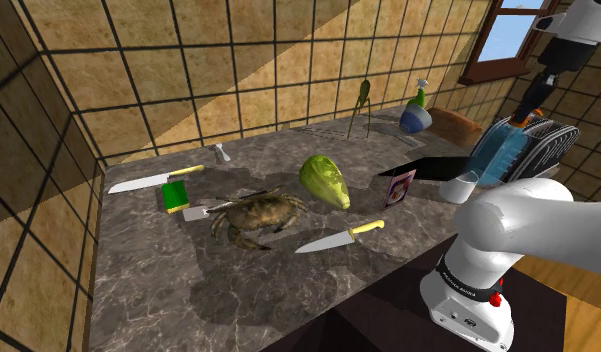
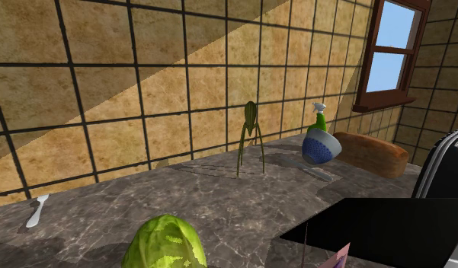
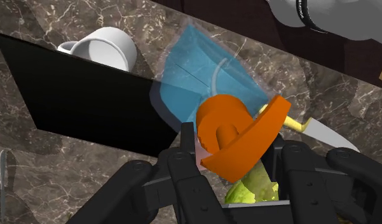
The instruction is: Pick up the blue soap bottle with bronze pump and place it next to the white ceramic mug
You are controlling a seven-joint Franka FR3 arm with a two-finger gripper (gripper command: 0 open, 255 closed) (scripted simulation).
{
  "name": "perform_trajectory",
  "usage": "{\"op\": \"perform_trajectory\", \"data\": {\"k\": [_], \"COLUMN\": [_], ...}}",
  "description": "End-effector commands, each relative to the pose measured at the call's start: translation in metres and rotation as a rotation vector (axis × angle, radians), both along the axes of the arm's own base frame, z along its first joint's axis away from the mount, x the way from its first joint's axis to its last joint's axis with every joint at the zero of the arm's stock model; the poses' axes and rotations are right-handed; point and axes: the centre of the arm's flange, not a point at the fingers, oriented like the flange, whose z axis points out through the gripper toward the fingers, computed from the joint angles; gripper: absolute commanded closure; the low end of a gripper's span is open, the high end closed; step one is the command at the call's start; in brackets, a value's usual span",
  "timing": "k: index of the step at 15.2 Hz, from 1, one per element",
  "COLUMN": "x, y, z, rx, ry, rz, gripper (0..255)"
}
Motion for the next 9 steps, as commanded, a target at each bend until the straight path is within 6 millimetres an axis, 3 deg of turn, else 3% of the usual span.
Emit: {"op": "perform_trajectory", "data": {"k": [1, 9], "x": [0.000, 0.000], "y": [0.000, 0.000], "z": [-0.011, -0.053], "rx": [0.000, 0.000], "ry": [0.000, 0.000], "rz": [0.000, 0.000], "gripper": [255, 255]}}
